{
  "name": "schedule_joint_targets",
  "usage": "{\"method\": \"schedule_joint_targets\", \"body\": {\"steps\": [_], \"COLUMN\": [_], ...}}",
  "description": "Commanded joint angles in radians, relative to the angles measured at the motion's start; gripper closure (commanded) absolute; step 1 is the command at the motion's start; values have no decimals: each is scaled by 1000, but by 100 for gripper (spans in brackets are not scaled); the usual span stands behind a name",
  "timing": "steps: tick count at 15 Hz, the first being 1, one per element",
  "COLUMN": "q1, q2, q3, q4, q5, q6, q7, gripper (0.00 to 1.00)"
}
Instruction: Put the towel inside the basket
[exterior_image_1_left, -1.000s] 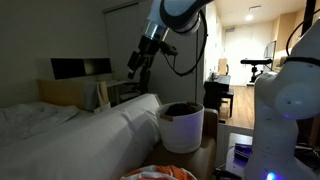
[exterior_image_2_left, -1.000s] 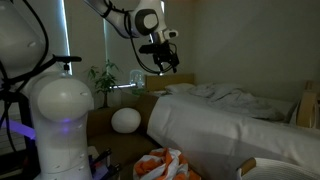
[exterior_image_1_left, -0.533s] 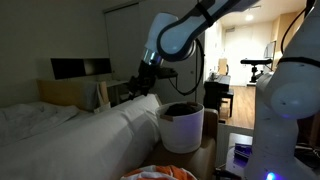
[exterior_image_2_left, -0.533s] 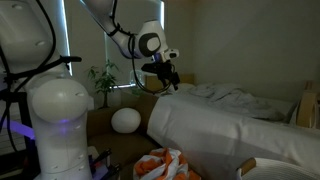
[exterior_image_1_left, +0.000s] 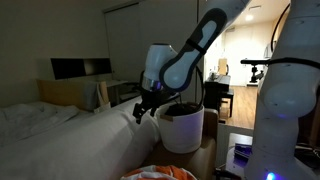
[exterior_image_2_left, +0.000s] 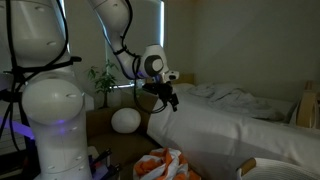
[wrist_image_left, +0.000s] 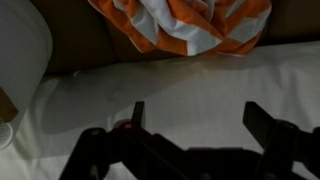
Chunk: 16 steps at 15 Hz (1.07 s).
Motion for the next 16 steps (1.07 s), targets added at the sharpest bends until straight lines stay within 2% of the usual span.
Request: {"method": "schedule_joint_targets", "body": {"steps": [1, 6, 7, 8, 13, 16], "q1": [-61, -72, -58, -57, -54, -63], "q2": [85, 175, 173, 158, 175, 257], "q3": [41, 32, 31, 21, 23, 15], "q4": [14, 25, 24, 8, 19, 59], "q5": [-152, -318, -294, -273, -273, -285], "q6": [6, -18, -39, -8, -18, 7], "q7": [127, 258, 244, 212, 212, 188], "gripper": [0, 0, 0, 0, 0, 0]}}
